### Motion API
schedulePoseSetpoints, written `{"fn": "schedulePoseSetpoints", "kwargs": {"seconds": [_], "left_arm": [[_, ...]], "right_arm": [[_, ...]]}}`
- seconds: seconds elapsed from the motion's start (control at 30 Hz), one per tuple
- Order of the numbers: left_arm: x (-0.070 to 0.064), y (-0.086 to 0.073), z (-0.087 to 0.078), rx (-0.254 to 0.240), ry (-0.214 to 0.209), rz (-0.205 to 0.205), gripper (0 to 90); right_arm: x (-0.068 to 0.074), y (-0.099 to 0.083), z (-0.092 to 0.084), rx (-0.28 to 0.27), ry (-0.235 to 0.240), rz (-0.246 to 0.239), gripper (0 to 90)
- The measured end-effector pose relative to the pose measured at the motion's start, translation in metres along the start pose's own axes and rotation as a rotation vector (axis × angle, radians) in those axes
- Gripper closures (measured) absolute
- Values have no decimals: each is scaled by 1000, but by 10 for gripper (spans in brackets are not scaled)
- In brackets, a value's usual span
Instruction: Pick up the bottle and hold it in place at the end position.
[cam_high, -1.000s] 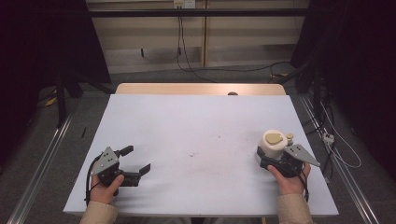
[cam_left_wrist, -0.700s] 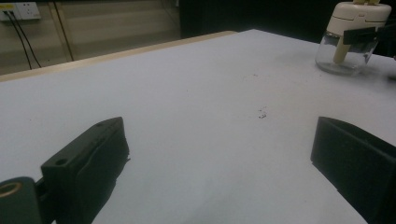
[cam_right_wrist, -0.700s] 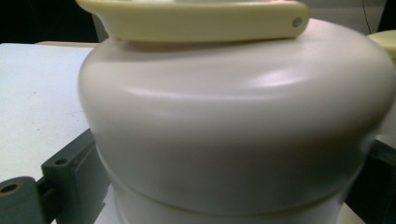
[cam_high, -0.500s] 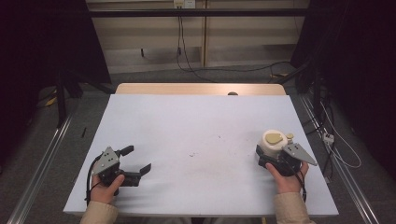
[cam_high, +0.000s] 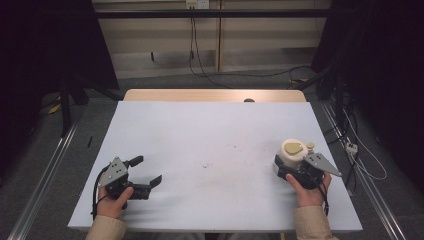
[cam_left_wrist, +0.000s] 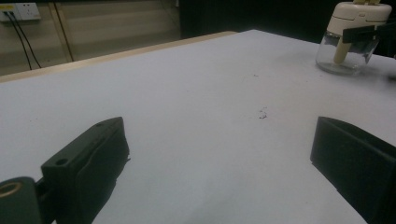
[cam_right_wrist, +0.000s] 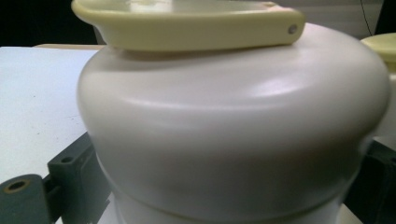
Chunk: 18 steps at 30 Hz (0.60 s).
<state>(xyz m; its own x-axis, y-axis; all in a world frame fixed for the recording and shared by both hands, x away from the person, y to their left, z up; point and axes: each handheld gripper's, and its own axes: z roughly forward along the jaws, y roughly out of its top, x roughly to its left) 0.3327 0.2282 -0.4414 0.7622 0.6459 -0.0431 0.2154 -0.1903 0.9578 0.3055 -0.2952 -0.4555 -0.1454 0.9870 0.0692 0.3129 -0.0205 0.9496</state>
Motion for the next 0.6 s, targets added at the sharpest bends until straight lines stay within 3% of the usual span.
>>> {"fn": "schedulePoseSetpoints", "kwargs": {"seconds": [0.6], "left_arm": [[1, 0, -2, -9, 3, -3, 34]], "right_arm": [[9, 9, 1, -46, 57, -23, 62]]}}
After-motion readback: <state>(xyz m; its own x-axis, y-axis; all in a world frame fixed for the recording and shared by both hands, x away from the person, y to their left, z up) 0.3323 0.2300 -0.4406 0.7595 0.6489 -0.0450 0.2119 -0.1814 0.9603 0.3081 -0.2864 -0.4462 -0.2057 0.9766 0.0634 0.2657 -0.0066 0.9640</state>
